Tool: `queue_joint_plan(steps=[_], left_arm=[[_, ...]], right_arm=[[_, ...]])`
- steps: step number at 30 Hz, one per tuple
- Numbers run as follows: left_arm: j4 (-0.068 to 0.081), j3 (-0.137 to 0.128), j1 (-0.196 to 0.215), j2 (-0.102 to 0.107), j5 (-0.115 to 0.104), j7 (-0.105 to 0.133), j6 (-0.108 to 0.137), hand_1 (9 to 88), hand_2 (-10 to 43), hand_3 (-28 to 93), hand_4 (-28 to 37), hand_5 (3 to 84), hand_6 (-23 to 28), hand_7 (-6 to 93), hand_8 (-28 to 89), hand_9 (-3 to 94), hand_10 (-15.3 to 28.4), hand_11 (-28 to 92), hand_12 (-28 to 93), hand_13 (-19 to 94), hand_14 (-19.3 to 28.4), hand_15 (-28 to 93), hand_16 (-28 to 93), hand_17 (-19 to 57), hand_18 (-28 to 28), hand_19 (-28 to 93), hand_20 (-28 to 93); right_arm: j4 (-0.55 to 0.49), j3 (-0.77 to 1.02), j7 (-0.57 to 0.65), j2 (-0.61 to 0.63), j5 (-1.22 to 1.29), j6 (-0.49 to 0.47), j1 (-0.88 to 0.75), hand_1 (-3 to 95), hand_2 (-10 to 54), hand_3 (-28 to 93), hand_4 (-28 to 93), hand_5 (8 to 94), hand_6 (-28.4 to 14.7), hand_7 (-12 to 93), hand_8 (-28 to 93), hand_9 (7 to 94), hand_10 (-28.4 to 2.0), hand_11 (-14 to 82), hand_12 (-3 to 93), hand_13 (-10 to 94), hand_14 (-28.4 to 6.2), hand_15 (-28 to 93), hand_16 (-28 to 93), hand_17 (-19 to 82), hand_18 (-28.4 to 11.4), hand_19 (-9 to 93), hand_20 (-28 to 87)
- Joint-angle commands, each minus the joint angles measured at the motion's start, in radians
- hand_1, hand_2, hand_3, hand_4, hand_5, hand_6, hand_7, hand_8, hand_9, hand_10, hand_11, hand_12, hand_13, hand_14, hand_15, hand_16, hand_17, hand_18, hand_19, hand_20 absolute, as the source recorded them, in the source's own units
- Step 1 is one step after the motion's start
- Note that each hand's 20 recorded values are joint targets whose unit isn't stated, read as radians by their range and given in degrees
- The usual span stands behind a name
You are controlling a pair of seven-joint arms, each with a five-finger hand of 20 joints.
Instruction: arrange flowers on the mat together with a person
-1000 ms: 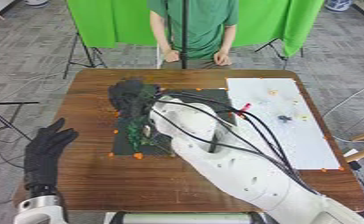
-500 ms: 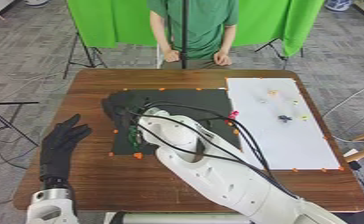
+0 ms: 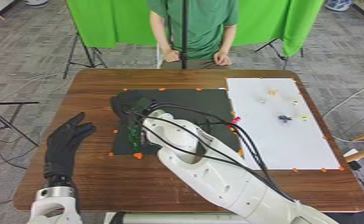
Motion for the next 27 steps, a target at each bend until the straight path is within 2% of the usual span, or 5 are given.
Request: queue_joint_plan(steps=[1,11,17,22,27], left_arm=[[0.014,0.010,0.004,-0.016,0.008,-0.009,-0.014,22.0,-4.6,69,-27.7,48.3,4.1,10.6,-6,52.0,14.8,19,13,46,17.7,21,-3,16.5,13.4,15,22],[0.013,0.012,0.005,-0.022,0.006,-0.006,-0.015,21.9,-4.4,69,-28.0,48.3,4.1,10.7,-6,52.0,14.7,19,13,46,17.6,21,-3,16.5,13.3,15,22],[0.014,0.011,0.003,-0.024,0.010,-0.007,-0.018,22.1,-4.3,69,-27.8,48.3,4.1,10.7,-6,51.9,14.7,19,13,46,17.5,21,-3,16.5,13.3,15,22],[0.014,0.011,0.002,-0.024,0.011,-0.010,-0.017,22.3,-4.3,70,-27.4,48.3,4.1,10.7,-6,52.0,14.7,19,13,46,17.5,21,-3,16.5,13.3,15,22],[0.011,0.008,0.006,-0.024,0.012,-0.011,-0.016,22.4,-4.4,70,-26.8,48.2,4.0,10.7,-6,51.9,14.6,19,13,46,17.5,21,-3,16.5,13.3,15,22]], right_arm=[[-0.013,0.000,-0.004,-0.011,-0.005,-0.035,-0.024,62.4,-9.5,55,-22,76.7,2.1,24,4,89.3,-9.8,4.8,36.4,82,-5.2,62,35,39,-22.0,80,54],[-0.010,0.022,-0.035,-0.022,-0.061,-0.111,-0.058,61.2,-9.5,56,-23,75.3,2.0,21,3,85.7,-10.8,4.4,31.0,82,-5.6,60,35,38,-22.2,79,54],[-0.010,0.026,-0.036,-0.022,-0.087,-0.143,-0.058,60.1,-9.5,56,-23,73.4,2.2,20,2,80.3,-11.0,7.2,26.2,80,-6.0,60,35,37,-22.5,78,54],[-0.011,0.030,-0.033,-0.023,-0.092,-0.146,-0.053,56.6,-9.5,61,-25,68.4,2.3,19,0,72.7,-11.8,11.5,17.8,79,-6.2,60,34,36,-22.5,78,54],[-0.021,0.022,-0.017,-0.016,-0.071,-0.145,-0.042,51.5,-9.5,69,-25,60.6,3.8,19,-12,67.7,-12.4,10.9,17.2,78,-6.4,61,33,35,-22.4,78,54]])
